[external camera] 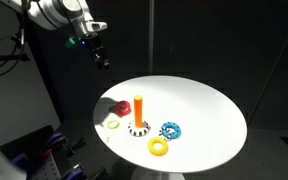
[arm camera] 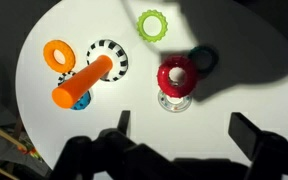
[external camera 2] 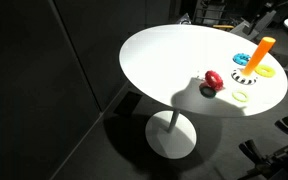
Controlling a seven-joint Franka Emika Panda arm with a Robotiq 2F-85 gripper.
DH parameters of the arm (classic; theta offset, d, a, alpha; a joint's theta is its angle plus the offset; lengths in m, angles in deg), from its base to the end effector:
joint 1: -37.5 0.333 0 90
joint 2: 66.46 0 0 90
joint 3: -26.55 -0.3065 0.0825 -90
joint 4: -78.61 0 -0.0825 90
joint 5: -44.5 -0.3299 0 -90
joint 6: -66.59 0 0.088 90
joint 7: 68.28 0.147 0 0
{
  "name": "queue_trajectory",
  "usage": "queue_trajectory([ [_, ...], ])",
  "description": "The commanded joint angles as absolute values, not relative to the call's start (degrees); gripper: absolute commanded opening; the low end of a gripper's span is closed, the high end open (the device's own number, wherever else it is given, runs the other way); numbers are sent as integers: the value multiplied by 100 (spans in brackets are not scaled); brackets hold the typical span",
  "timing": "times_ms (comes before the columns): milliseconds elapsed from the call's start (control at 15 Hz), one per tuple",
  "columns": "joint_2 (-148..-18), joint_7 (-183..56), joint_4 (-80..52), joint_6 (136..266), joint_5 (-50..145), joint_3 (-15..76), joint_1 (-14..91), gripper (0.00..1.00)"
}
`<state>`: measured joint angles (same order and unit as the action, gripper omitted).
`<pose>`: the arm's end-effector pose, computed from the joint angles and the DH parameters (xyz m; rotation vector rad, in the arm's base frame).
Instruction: Pick up the red ring and put it on the ring holder
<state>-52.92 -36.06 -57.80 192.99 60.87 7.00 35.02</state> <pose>0.4156 0.1094 0.3971 2.8609 -0.1515 0.2409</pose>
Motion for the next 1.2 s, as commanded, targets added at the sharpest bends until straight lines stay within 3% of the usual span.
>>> queue_trajectory([
  [0,-5310,-3564,-5762,19269,6151,934,3745,100],
  [467,-5310,-3564,-5760,19269,6151,934,3745,100],
  [1133,-6302,-3538,-5401,19533,6244,1361,3960,100],
])
